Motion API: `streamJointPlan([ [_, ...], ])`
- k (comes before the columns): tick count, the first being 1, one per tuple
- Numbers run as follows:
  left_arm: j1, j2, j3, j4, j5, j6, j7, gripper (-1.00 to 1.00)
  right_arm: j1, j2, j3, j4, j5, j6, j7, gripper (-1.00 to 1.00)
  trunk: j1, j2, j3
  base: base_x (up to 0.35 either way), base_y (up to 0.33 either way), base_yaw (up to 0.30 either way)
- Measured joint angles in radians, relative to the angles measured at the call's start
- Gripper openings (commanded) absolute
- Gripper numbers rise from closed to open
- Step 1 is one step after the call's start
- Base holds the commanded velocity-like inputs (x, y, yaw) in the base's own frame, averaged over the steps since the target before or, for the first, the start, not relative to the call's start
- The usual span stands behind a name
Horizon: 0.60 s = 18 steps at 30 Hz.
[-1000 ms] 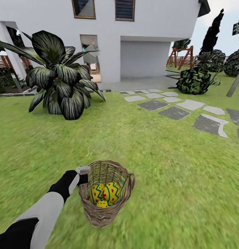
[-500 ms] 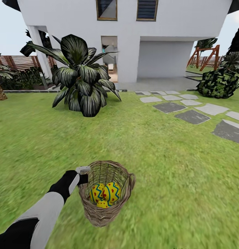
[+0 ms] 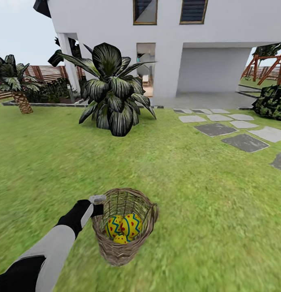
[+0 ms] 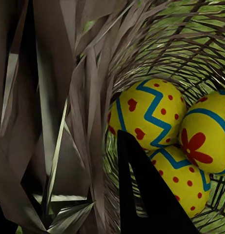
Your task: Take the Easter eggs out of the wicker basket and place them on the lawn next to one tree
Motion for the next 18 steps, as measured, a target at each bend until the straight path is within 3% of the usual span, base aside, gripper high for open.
streamJointPlan([
  [18, 0.000, -0.001, 0.000, 0.000, 0.001, -0.001, 0.000, -1.00, 0.000, 0.000, 0.000, 0.000, 0.000, 0.000, -0.001, 1.00, -0.069, 0.126, 0.056, 0.000, 0.000, 0.292],
])
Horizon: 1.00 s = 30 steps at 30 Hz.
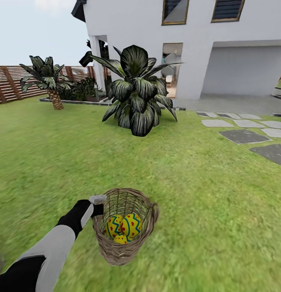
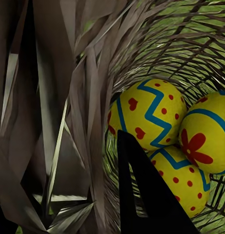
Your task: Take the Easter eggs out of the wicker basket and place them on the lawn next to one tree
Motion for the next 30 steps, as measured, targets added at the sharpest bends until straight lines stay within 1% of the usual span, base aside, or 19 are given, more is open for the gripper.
streamJointPlan([
  [16, 0.000, 0.000, 0.000, 0.000, 0.000, 0.000, 0.000, -1.00, 0.000, 0.000, 0.000, 0.000, 0.000, 0.000, 0.001, 1.00, -0.061, 0.112, 0.050, 0.000, 0.000, 0.287],
  [18, 0.000, 0.001, -0.001, -0.001, -0.005, 0.000, 0.001, -1.00, 0.000, 0.000, 0.000, 0.000, 0.000, 0.000, 0.001, 1.00, -0.069, 0.126, 0.056, 0.000, 0.000, 0.055],
  [22, 0.000, 0.000, 0.001, -0.001, 0.001, 0.000, 0.000, -1.00, 0.000, -0.005, 0.002, 0.001, 0.014, 0.000, -0.002, 1.00, -0.084, 0.154, 0.069, -0.024, -0.016, 0.004],
  [24, 0.000, 0.000, 0.000, 0.000, -0.004, 0.000, 0.000, -1.00, 0.000, -0.010, 0.002, -0.004, 0.006, -0.001, -0.003, 1.00, -0.092, 0.168, 0.075, -0.172, -0.138, 0.000],
  [26, 0.000, 0.000, 0.001, -0.001, 0.001, 0.000, 0.000, -1.00, 0.000, -0.006, 0.002, -0.006, 0.004, -0.001, -0.002, 1.00, -0.099, 0.182, 0.082, -0.225, -0.184, 0.013],
  [28, 0.000, 0.000, 0.001, -0.001, 0.007, -0.001, -0.001, -1.00, 0.000, -0.003, 0.002, -0.006, 0.002, -0.020, -0.002, 1.00, -0.107, 0.196, 0.088, -0.234, -0.192, 0.217],
  [30, 0.000, 0.000, 0.000, -0.001, 0.000, 0.000, 0.000, -1.00, 0.000, -0.003, 0.002, -0.006, 0.002, -0.027, -0.002, 1.00, -0.115, 0.210, 0.094, -0.235, -0.192, 0.280],
])
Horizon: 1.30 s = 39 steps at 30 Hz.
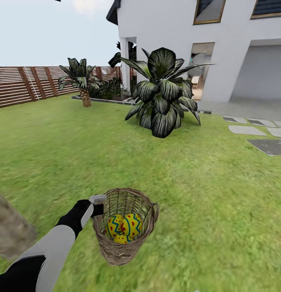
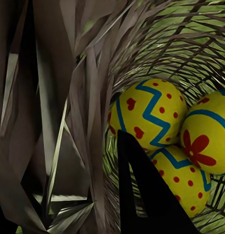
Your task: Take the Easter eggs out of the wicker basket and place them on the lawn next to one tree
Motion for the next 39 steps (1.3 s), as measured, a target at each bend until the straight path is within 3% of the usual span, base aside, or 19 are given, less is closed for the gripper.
streamJointPlan([
  [31, 0.000, 0.000, 0.000, 0.000, -0.001, 0.000, 0.000, -1.00, 0.000, 0.000, 0.000, 0.001, -0.002, -0.002, -0.001, 1.00, -0.119, 0.217, 0.097, -0.066, -0.004, 0.292],
  [39, 0.000, 0.000, 0.000, 0.000, 0.001, 0.000, 0.000, -1.00, 0.000, 0.000, -0.002, -0.001, -0.003, -0.003, -0.003, 1.00, -0.150, 0.274, 0.123, -0.210, 0.000, 0.292],
])
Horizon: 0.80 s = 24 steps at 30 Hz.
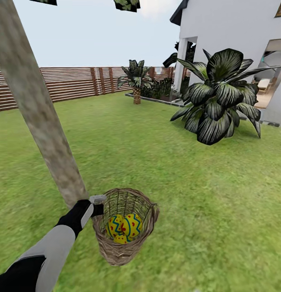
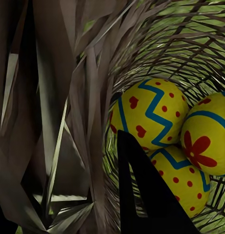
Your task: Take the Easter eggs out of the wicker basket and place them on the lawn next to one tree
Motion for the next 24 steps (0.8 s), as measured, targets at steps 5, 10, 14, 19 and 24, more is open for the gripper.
streamJointPlan([
  [5, 0.000, 0.000, 0.000, 0.000, 0.000, 0.000, 0.000, -1.00, 0.000, 0.000, 0.000, 0.000, 0.000, 0.000, 0.000, 1.00, -0.019, 0.035, 0.016, -0.002, 0.000, 0.292],
  [10, 0.000, 0.000, 0.000, 0.000, -0.001, 0.000, 0.000, -1.00, 0.000, 0.000, 0.000, 0.000, 0.000, 0.000, 0.000, 1.00, -0.039, 0.070, 0.032, 0.000, 0.000, 0.292],
  [14, 0.000, 0.000, 0.000, 0.000, -0.001, 0.000, 0.000, -1.00, 0.000, 0.000, 0.000, 0.000, 0.000, 0.000, -0.001, 1.00, -0.054, 0.098, 0.044, 0.000, 0.000, 0.292],
  [19, 0.000, 0.000, 0.000, 0.000, -0.001, 0.000, 0.000, -1.00, 0.000, 0.000, 0.000, 0.000, 0.000, 0.000, -0.001, 1.00, -0.073, 0.134, 0.060, 0.000, 0.000, 0.292],
  [24, 0.000, 0.000, 0.000, 0.000, -0.001, 0.000, 0.000, -1.00, 0.000, 0.000, 0.000, 0.000, 0.000, 0.000, -0.001, 1.00, -0.074, 0.135, 0.061, 0.000, 0.000, 0.292],
])
